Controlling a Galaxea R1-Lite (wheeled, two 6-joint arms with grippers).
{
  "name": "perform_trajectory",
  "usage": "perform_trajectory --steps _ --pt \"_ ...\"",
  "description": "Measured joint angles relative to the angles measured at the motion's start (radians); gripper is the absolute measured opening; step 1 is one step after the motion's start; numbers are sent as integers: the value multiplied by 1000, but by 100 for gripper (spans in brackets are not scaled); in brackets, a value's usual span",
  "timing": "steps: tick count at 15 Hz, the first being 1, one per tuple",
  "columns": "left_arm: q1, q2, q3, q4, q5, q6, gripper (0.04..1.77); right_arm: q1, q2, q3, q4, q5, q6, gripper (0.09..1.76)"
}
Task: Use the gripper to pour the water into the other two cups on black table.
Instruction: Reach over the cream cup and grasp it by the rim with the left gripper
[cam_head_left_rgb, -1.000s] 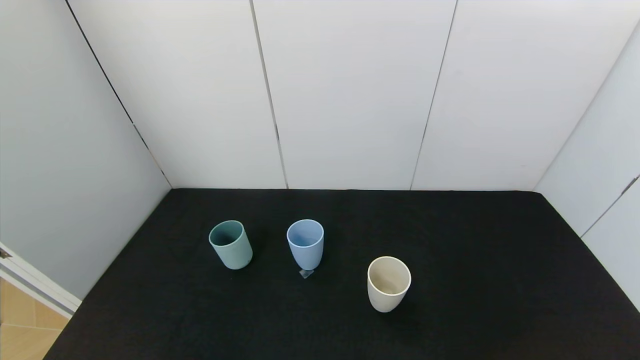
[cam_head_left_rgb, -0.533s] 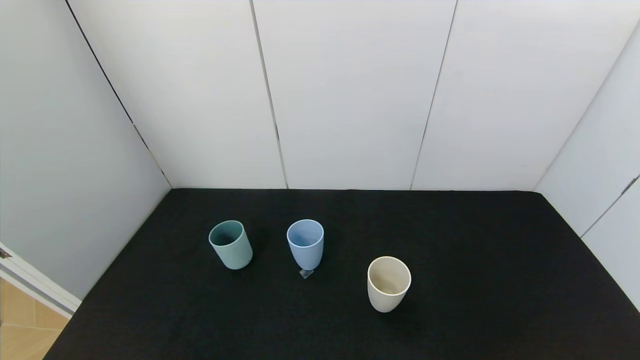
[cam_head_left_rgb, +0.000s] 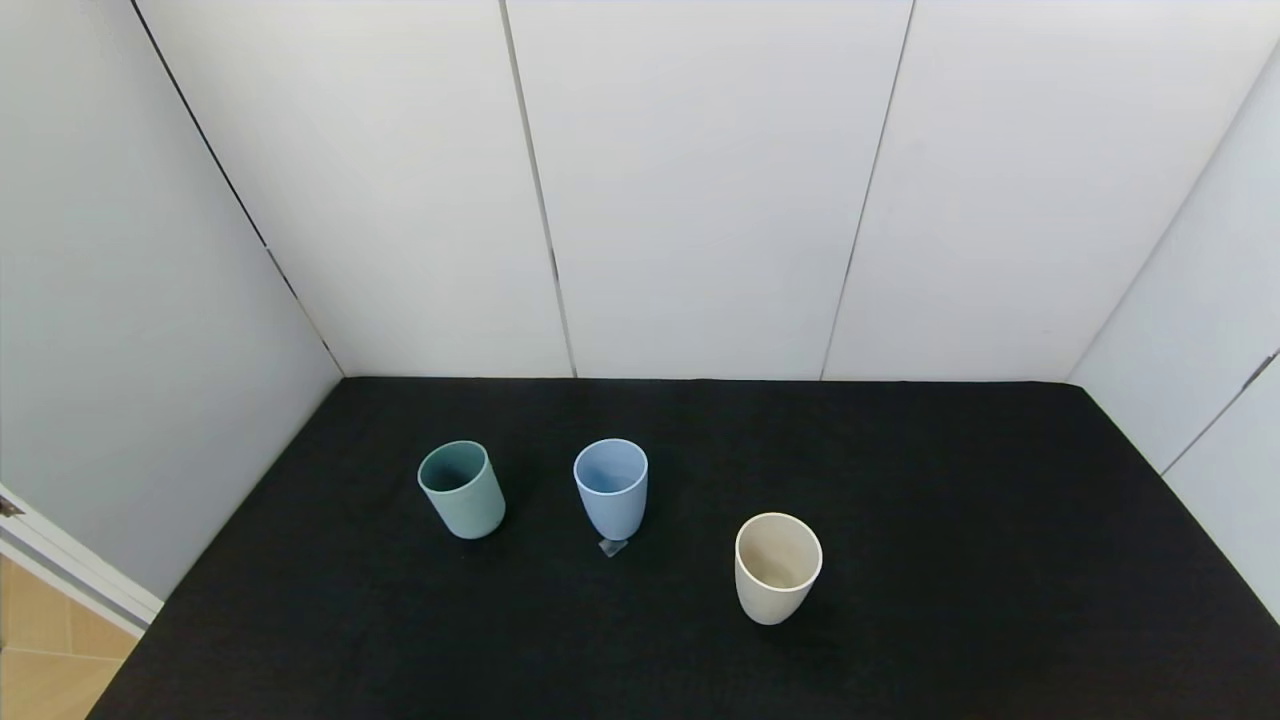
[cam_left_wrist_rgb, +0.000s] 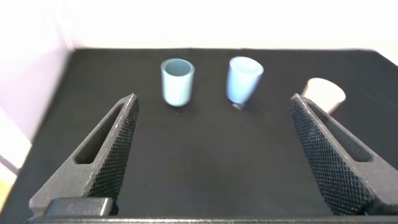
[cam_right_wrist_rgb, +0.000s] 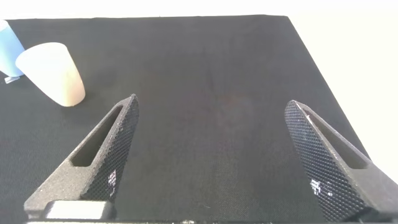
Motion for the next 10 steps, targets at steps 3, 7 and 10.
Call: perform_trajectory --steps 3,7,10 --pt "-1 168 -73 -2 -73 9 172 0 0 0 0 0 0 171" --pt "-28 402 -132 -16 -122 88 172 0 0 0 0 0 0 171" --pt "-127 541 -144 -58 -121 125 172 0 0 0 0 0 0 171"
